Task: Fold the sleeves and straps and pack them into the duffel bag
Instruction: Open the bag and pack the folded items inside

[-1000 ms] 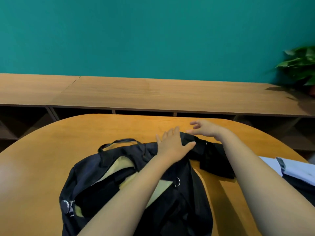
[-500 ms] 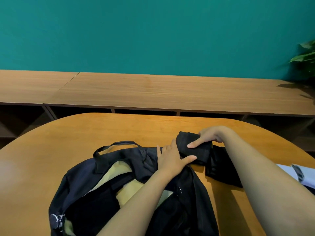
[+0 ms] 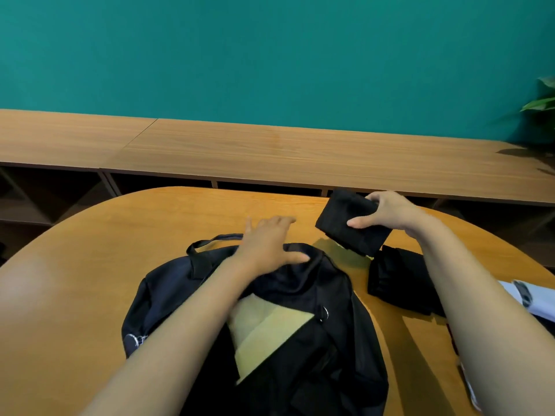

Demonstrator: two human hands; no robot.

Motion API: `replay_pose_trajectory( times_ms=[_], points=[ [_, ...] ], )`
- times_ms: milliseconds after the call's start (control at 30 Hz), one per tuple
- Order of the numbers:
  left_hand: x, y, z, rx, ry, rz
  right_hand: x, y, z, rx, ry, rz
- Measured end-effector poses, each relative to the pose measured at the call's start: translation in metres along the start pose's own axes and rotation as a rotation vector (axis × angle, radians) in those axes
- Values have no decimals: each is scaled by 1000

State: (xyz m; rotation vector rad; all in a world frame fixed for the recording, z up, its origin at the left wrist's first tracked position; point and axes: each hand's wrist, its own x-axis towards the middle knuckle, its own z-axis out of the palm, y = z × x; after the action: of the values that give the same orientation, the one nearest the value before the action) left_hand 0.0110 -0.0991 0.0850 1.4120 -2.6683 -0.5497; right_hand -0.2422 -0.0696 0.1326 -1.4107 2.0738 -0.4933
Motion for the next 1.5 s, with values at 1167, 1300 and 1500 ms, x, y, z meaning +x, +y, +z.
replay_pose_trajectory(
  times_ms=[1167, 1300, 1500],
  points=[
    [-77, -51, -3, 93, 158, 91, -125, -69, 199, -425, 414, -304],
    [-83, -56, 11, 120, 323, 172, -144, -17, 205, -534, 418, -532],
    [-93, -42, 12, 266, 305, 121, -152, 26, 224, -725, 258, -511]
  ],
)
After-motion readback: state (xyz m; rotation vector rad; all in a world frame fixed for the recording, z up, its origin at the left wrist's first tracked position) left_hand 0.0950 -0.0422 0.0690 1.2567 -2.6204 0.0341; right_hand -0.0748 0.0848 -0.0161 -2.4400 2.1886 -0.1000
